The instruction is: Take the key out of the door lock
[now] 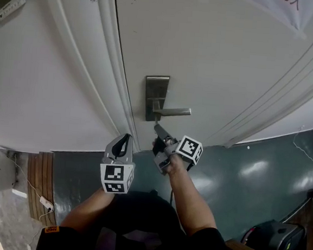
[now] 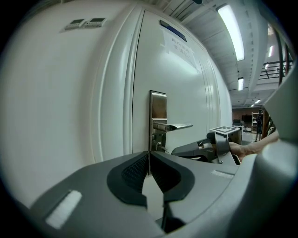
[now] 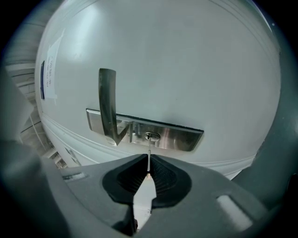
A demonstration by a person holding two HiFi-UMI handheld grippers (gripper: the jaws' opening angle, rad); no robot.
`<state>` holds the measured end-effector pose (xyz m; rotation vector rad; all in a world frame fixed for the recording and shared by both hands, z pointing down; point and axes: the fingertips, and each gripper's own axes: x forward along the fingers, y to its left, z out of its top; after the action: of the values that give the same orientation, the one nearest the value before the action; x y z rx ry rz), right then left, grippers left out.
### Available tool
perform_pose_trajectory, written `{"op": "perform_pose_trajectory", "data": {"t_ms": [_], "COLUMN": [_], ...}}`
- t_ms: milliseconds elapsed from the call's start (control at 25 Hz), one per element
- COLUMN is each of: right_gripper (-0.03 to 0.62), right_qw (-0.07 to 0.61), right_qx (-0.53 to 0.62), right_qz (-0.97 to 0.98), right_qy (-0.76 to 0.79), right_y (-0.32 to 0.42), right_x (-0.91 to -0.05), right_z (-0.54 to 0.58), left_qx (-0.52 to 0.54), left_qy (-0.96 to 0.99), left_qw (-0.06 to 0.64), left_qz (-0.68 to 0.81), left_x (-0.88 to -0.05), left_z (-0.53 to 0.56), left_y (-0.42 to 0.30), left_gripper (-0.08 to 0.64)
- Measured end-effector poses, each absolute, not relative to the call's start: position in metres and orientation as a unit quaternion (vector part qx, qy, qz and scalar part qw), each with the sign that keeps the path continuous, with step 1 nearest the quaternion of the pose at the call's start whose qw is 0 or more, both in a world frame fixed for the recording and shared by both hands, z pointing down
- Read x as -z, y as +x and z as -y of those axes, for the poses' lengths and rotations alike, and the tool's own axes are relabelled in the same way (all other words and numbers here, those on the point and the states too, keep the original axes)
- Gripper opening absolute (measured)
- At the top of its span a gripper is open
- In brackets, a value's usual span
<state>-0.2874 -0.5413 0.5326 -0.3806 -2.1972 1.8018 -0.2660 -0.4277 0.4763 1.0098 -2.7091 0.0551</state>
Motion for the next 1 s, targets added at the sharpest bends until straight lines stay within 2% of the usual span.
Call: {"op": "perform_pose_trajectory", "data": {"t_ms": [240,480,1000], "right_gripper": [0.015,0.015,0.015], "right_qw": [0.129,0.106,0.111], "right_qx": [-0.629,-0.612,-0.465], "right_qz": [0.756,0.767,0.864], "right_qy": [-0.13,-0.163,-0.157], "right_y": [-0.255,-0.227,-0.167], "right_x": [-0.529,-0.49,-0.453], "right_z": [0.543,0.535,0.502], "left_qx": [-0.016,-0.028,-0.031], "left_qy": [0.357,0.364,0.409], "left_qw": [0.127,0.131,0.107], "left_qz": [0.925,0.922,0.906], "left_x": [-0.474,-0.471,-0.445], "left_z": [0.43,0.432,0.432], "left_y": [-0.255,-0.238,-0.196], "left_gripper": [0.029,0.02,0.018]}}
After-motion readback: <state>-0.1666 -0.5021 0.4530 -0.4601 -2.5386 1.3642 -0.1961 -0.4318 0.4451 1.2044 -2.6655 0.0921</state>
